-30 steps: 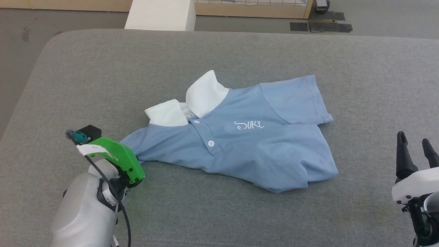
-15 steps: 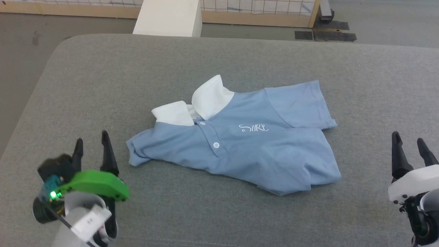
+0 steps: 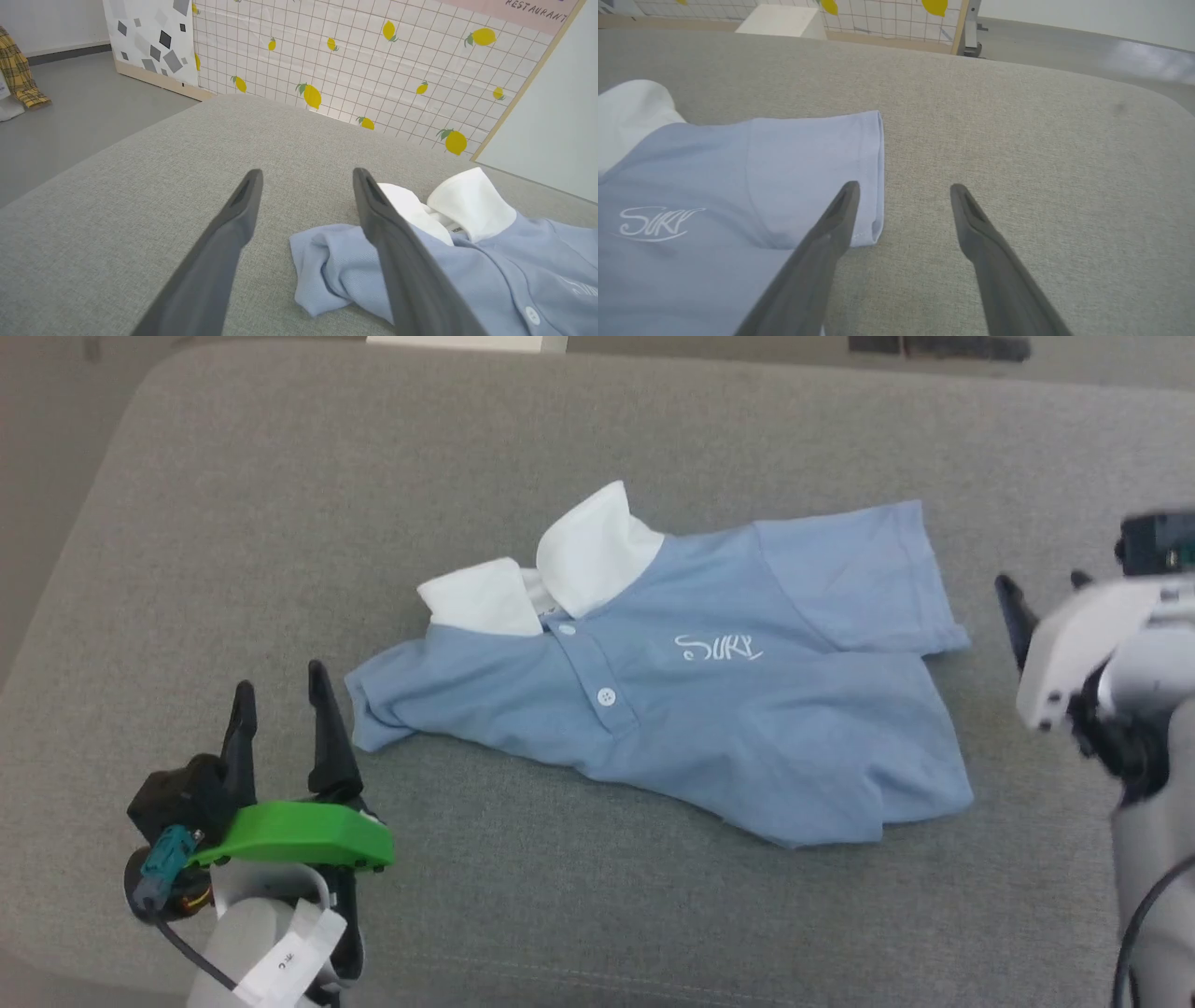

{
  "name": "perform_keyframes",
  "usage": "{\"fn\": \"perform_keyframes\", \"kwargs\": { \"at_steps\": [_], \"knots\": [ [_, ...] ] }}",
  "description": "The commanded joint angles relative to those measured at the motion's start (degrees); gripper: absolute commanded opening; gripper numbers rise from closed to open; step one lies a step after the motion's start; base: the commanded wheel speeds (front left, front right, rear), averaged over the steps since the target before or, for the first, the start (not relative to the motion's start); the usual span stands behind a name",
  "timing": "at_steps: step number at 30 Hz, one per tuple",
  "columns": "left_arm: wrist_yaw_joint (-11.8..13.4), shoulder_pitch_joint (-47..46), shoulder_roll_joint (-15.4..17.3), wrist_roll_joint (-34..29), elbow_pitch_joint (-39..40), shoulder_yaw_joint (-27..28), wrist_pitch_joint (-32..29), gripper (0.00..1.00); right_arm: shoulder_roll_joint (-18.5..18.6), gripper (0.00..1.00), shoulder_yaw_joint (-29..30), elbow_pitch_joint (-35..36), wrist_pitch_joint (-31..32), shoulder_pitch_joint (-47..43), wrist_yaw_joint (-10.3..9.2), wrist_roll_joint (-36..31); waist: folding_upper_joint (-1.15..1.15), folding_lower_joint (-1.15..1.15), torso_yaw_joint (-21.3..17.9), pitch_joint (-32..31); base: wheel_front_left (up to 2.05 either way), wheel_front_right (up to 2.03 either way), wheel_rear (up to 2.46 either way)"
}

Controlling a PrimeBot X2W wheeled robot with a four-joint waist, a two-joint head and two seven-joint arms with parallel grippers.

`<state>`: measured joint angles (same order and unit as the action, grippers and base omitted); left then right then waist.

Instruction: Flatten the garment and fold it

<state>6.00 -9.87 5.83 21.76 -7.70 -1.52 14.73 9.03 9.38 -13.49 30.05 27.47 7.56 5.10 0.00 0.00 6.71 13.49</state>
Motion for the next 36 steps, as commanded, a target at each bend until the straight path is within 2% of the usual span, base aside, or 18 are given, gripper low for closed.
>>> {"fn": "perform_keyframes", "kwargs": {
  "at_steps": [1,4,10,17,20,21,22,23,27,32,36],
  "knots": [
    [-0.64,-1.26,-0.53,-1.22,0.36,0.01,0.26,1.0,1.43,1.0,-1.11,-1.37,1.95,3.35,-0.08,-0.62,0.0,0.0,2.04,4.58,0.0,0.0,0.0],
    [-1.59,-3.48,-1.44,-2.38,0.89,-0.47,0.26,1.0,4.72,1.0,-3.69,-5.11,5.97,10.13,-0.08,-1.96,0.0,0.0,3.91,8.11,0.0,0.0,0.0],
    [-2.71,-6.04,-2.47,-3.61,0.95,-1.27,0.26,1.0,7.59,1.0,-9.29,-10.76,11.47,17.29,-0.08,-2.96,0.0,0.0,6.83,12.99,0.0,0.0,0.0],
    [-3.04,-6.5,-2.87,-3.45,-0.11,-1.3,0.27,1.0,9.4,1.0,-16.48,-15.7,17.08,18.05,-0.08,-0.33,0.0,0.0,7.85,13.98,0.0,0.0,0.0],
    [-3.01,-6.4,-2.91,-3.21,-0.61,-1.1,0.27,1.0,9.51,1.0,-17.53,-16.72,20.38,17.2,-0.08,2.45,0.0,0.0,7.6,13.48,0.0,0.0,0.0],
    [-2.92,-6.43,-2.92,-3.07,-0.73,-1.07,0.27,1.0,9.63,0.43,-17.78,-16.78,21.69,16.89,-0.08,3.17,0.0,0.0,7.41,13.23,0.0,0.0,0.0],
    [-2.86,-6.48,-2.93,-2.97,-0.78,-1.07,0.27,1.0,9.82,0.18,-17.84,-16.67,22.21,16.68,-0.08,3.8,0.0,0.0,7.25,12.94,0.0,0.0,0.0],
    [-2.8,-6.5,-2.93,-2.94,-0.85,-1.07,0.27,1.0,9.99,0.0,-17.29,-16.44,22.16,16.49,-0.08,4.58,0.0,0.0,7.03,12.51,0.0,0.0,0.0],
    [-2.75,-6.23,-2.94,-2.99,-1.4,-1.15,0.27,1.0,10.45,0.0,-13.74,-15.21,19.92,16.0,-0.08,6.05,0.0,0.0,5.95,10.56,0.0,0.0,0.0],
    [-3.17,-5.42,-2.94,-3.59,-2.17,-0.84,0.27,1.0,10.5,0.0,-6.55,-12.71,15.12,14.95,-0.08,6.5,0.0,0.0,4.1,7.38,0.0,0.0,0.0],
    [-3.54,-4.65,-2.94,-4.13,-2.94,-0.26,0.27,1.0,12.33,0.0,-0.2,-10.8,13.74,11.74,-0.08,6.2,0.0,0.0,2.5,5.08,0.0,0.0,0.0]
  ]
}}
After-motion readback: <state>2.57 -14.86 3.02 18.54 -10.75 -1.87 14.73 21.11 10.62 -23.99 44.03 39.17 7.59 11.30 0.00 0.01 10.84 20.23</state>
